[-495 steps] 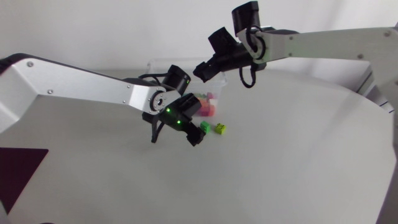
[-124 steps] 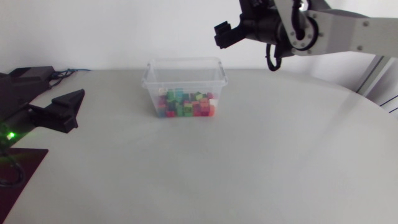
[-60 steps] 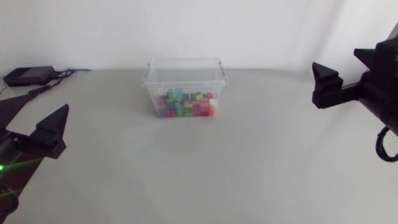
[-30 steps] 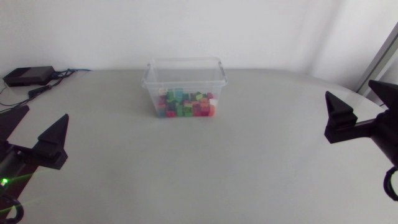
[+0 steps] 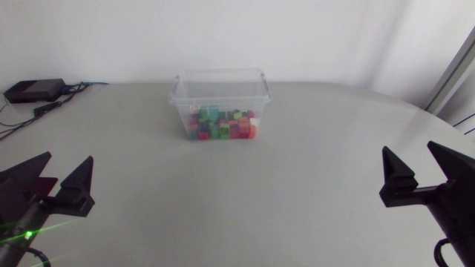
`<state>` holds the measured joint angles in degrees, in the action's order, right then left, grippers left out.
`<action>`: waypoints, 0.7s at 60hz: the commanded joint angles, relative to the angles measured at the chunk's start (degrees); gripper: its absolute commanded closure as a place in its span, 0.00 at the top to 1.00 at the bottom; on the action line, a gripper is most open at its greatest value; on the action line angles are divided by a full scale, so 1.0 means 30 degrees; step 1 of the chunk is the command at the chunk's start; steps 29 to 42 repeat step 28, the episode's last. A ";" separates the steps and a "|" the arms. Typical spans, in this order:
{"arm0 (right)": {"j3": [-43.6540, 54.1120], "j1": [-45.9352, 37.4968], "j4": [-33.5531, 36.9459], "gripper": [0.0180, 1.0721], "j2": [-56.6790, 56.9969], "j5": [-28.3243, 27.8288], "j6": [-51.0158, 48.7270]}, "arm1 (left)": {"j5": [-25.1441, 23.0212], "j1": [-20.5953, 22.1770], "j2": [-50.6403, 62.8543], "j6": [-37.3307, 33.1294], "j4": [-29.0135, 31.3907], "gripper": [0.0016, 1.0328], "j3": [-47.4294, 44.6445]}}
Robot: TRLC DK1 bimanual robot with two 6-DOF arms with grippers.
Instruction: Place the duplo bricks in the container
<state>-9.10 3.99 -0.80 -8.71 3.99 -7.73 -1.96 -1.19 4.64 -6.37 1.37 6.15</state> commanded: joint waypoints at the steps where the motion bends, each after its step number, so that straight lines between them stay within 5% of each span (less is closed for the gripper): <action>1: 0.1055 -0.0404 0.0189 0.96 0.0828 -0.0366 0.1126 | 0.0269 0.0193 -0.0495 0.0955 -0.0328 0.96 -0.0838; 42: 0.3034 -0.1330 0.0266 0.96 0.2903 -0.1330 0.2575 | 0.0652 0.0397 -0.1548 0.2124 -0.0455 0.95 -0.2051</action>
